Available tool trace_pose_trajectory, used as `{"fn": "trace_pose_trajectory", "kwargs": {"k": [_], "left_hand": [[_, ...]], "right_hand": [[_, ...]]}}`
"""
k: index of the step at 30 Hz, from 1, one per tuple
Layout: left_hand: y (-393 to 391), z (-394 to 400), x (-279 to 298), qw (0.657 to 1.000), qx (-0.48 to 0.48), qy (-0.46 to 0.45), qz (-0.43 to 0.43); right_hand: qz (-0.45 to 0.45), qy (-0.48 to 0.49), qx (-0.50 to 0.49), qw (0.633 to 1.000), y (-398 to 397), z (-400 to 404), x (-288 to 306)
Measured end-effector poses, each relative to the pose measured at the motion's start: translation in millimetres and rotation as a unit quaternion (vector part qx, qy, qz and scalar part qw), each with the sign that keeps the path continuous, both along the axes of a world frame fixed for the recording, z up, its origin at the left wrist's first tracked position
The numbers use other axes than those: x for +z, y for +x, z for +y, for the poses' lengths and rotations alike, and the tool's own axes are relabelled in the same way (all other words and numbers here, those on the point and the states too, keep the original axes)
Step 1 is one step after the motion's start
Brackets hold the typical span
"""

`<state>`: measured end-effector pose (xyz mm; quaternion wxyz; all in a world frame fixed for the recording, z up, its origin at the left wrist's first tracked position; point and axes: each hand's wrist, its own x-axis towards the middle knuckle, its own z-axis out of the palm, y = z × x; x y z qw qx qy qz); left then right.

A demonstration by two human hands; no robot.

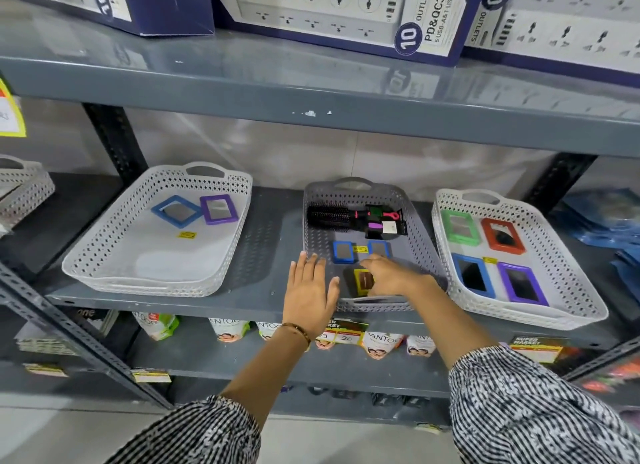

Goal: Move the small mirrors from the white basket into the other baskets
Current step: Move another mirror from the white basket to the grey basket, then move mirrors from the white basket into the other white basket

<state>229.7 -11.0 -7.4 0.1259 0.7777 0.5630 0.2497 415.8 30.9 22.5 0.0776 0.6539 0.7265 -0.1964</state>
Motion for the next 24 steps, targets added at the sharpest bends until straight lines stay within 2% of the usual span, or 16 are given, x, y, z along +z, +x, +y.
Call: {"fn": "trace_pose_trajectory", "kwargs": {"k": [5,9,12,15,20,24], "left_hand": [[-17.8,5.1,5.9,1.000,0.017,0.007,-0.021],[-63.1,20.5,21.2,0.994,0.094,0.035,-0.036],[-106.7,35.4,35.8,0.984,0.162,0.062,-0.035],[-152.9,49.0,43.5,0.970,0.234,0.068,-0.013],[-197.5,66.4,42.4,0.953,0.300,0.024,0.016],[-202.8,71.3,32.7,0.948,0.312,-0.018,0.062]], "right_hand": [[0.020,0.045,-0.043,0.998,-14.3,14.5,27.2],[0.150,0.148,-0.080,0.974,-62.9,36.9,46.9],[0.263,0.180,-0.107,0.942,-116.9,51.3,56.4],[0.320,0.203,-0.105,0.919,-174.9,68.3,58.0],[0.288,0.215,-0.070,0.931,-253.1,107.7,51.9],[0.239,0.175,-0.061,0.953,-291.5,139.6,34.5]]}}
